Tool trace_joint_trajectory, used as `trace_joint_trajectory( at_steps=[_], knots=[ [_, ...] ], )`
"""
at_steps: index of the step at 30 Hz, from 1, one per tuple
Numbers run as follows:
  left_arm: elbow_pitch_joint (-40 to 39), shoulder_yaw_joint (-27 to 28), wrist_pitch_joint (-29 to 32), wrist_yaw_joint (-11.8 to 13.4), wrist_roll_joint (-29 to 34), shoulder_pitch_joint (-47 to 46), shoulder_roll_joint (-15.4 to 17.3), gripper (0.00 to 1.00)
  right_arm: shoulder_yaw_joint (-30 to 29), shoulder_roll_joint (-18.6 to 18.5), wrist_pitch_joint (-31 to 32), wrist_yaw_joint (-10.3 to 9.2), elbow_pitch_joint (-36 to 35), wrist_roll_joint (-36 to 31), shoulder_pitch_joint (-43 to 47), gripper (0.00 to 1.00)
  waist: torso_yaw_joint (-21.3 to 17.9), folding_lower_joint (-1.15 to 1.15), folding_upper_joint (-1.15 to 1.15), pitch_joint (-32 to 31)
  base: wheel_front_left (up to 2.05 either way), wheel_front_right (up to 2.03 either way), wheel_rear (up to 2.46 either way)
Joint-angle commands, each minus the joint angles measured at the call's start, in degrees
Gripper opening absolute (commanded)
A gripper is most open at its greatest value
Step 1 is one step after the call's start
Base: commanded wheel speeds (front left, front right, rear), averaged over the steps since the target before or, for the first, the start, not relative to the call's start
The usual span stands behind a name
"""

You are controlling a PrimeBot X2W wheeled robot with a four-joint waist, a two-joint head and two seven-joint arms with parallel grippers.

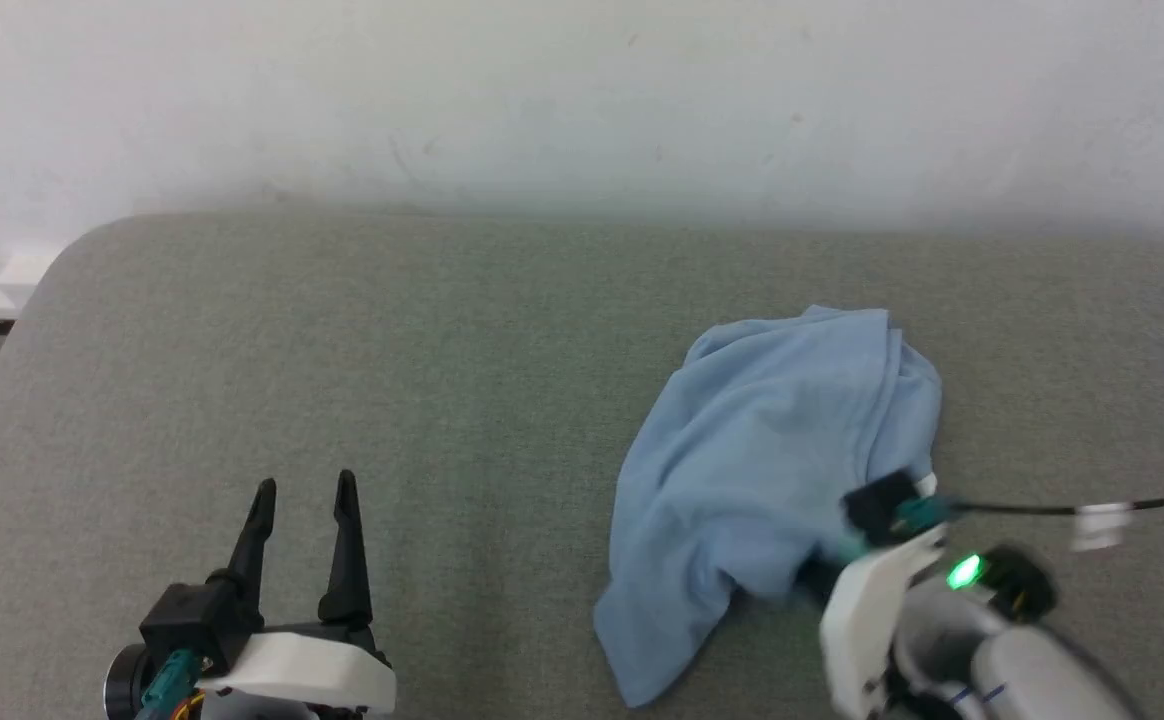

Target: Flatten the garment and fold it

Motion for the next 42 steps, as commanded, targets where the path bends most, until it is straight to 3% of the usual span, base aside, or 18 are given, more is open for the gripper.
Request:
trace_joint_trajectory(
  at_steps=[1, 5, 9, 15, 18, 20, 21, 22, 23, 24, 29, 33, 42],
  knots=[
    [0.1, 0.4, -0.3, -0.6, 0.7, 0.1, -0.2, 1.0, -2.4, -1.0, -3.1, -0.05, -3.2, -1.7, -1.2, 0.0, -1.3, -0.01, 0.0, -0.7, 0.0, 0.0, 0.0],
    [0.0, 0.8, -0.3, -1.0, 1.1, 0.6, -0.3, 1.0, -12.9, -1.6, -8.7, -0.05, -12.2, -6.0, -1.1, 0.0, -3.0, -0.01, 0.0, -1.2, 0.0, 0.0, 0.0],
    [0.0, 0.9, -0.3, -1.3, 1.3, 0.9, -0.6, 1.0, -27.9, 0.1, -9.1, -0.05, -17.8, -10.4, 2.8, 0.0, -4.0, -0.01, 0.0, -1.5, 0.0, 0.0, 0.0],
    [0.2, 1.0, -0.3, -1.8, 1.4, 0.9, -1.2, 1.0, -48.7, 5.8, -6.3, -0.05, -17.6, -12.6, 11.3, 0.0, -4.6, -0.01, 0.0, -0.8, 0.0, 0.0, 0.0],
    [0.4, 1.3, -0.3, -2.0, 1.4, 0.8, -1.5, 1.0, -55.7, 7.7, -6.0, -0.05, -14.5, -12.7, 14.2, 0.0, -4.7, -0.01, 0.0, -0.6, 0.0, 0.0, 0.0],
    [0.5, 1.4, -0.3, -2.0, 1.5, 0.9, -1.5, 1.0, -57.1, 8.1, -6.2, -0.05, -13.1, -12.9, 14.9, 0.0, -4.8, -0.01, 0.0, -0.5, 0.0, 0.0, 0.0],
    [0.6, 1.6, -0.3, -2.0, 1.5, 0.9, -1.6, 1.0, -57.7, 8.4, -6.3, -0.05, -11.6, -12.8, 15.4, 0.07, -4.9, -0.01, 0.0, -0.5, 0.0, 0.0, 0.0],
    [0.6, 1.7, -0.3, -2.0, 1.5, 1.0, -1.6, 1.0, -57.9, 8.6, -6.7, -0.05, -10.4, -12.5, 15.5, 0.29, -5.1, -0.01, 0.0, -0.5, 0.0, 0.0, 0.0],
    [0.7, 1.9, -0.3, -2.1, 1.6, 1.1, -1.6, 1.0, -58.0, 8.8, -7.6, -0.05, -9.6, -12.3, 15.4, 0.85, -5.3, -0.01, 0.0, -0.6, 0.0, 0.0, 0.0],
    [0.8, 2.1, -0.3, -2.1, 1.6, 1.1, -1.6, 1.0, -57.9, 8.9, -8.8, -0.05, -9.0, -12.0, 15.1, 1.0, -5.4, -0.01, 0.0, -0.6, 0.0, 0.0, 0.0],
    [1.6, 2.4, -0.3, -2.5, 1.9, 1.4, -1.5, 1.0, -57.8, 9.1, -19.6, -0.05, -10.0, -10.5, 11.9, 1.0, -5.9, -0.01, 0.0, -1.4, 0.0, 0.0, 0.0],
    [2.3, 2.3, -0.3, -2.7, 2.1, 1.8, -1.4, 1.0, -54.2, 9.1, -26.5, -0.05, -13.1, -10.9, 10.7, 1.0, -6.0, -0.01, 0.0, -2.4, 0.0, 0.0, 0.0],
    [3.7, 1.7, -0.3, -3.1, 2.0, 2.3, -1.1, 1.0, -37.4, 9.1, -29.5, -0.05, -22.8, -14.1, 14.9, 1.0, -5.6, -0.01, 0.0, -3.8, 0.0, 0.0, 0.0]
  ],
)
